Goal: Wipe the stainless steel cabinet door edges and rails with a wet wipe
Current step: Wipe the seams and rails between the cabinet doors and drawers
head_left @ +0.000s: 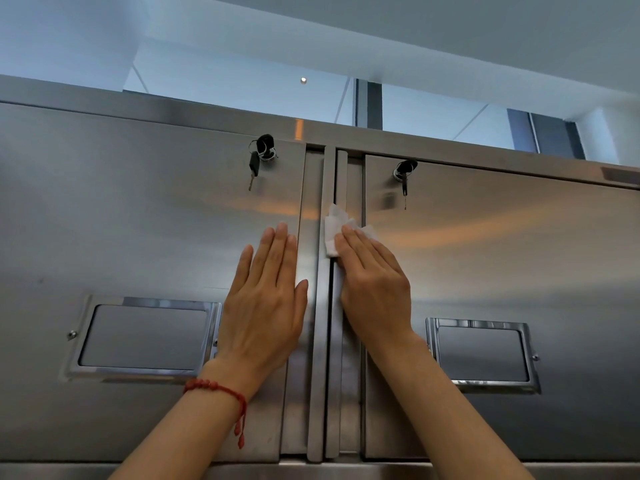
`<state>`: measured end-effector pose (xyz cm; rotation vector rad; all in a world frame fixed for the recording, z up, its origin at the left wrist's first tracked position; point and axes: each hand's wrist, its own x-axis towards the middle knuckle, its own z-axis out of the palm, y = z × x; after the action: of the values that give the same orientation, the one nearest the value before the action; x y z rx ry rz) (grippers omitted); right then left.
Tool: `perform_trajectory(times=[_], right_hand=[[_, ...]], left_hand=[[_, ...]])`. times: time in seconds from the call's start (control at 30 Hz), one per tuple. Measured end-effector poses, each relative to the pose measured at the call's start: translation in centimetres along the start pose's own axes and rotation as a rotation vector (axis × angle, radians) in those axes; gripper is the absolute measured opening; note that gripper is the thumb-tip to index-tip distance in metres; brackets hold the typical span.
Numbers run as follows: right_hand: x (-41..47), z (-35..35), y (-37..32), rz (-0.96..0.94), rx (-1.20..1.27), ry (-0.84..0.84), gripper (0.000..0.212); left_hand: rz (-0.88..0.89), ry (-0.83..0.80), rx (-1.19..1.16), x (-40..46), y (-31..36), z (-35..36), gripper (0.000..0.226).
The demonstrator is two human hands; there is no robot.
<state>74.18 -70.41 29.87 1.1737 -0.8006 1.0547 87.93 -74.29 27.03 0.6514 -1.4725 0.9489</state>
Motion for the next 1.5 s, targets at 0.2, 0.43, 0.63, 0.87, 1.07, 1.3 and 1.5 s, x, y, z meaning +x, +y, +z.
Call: perform_trajectory(times=[0.2,0.43,0.63,0.87,1.07,1.3,1.5], right_hand=[[-0.4,0.1,-0.1,0.005,0.012,0.011,0.048],[0.8,0.1,-0.2,0.032,0.008,0.012,0.048],[0.0,0.0,-0.4,0.034,0.02,0.001,0.047],[1.1,0.2,0.0,0.04,0.016,0.018,0.045],[0.5,0.1,0.0,0.02,0.016,0.019,0.047],[1.5,0.3,0.2,0.034,0.024,0.0,0.044],[1.8,0.5,0.4,-0.001,-0.002,0.022,0.043]], left_hand=[[0.002,-0.004,0.01,0.0,-0.1,0.0,0.055],[0.003,0.005,0.001,0.0,-0.1,0.0,0.054],[-0.001,0.017,-0.008,-0.1,0.0,-0.1,0.053],[-0.007,0.005,-0.008,0.0,0.0,-0.2,0.054],[-0.002,0.012,-0.017,0.0,0.0,-0.2,0.053],[-0.006,0.018,-0.02,-0.1,-0.1,-0.1,0.053],[-0.009,0.011,-0.022,-0.1,-0.1,0.0,0.054]])
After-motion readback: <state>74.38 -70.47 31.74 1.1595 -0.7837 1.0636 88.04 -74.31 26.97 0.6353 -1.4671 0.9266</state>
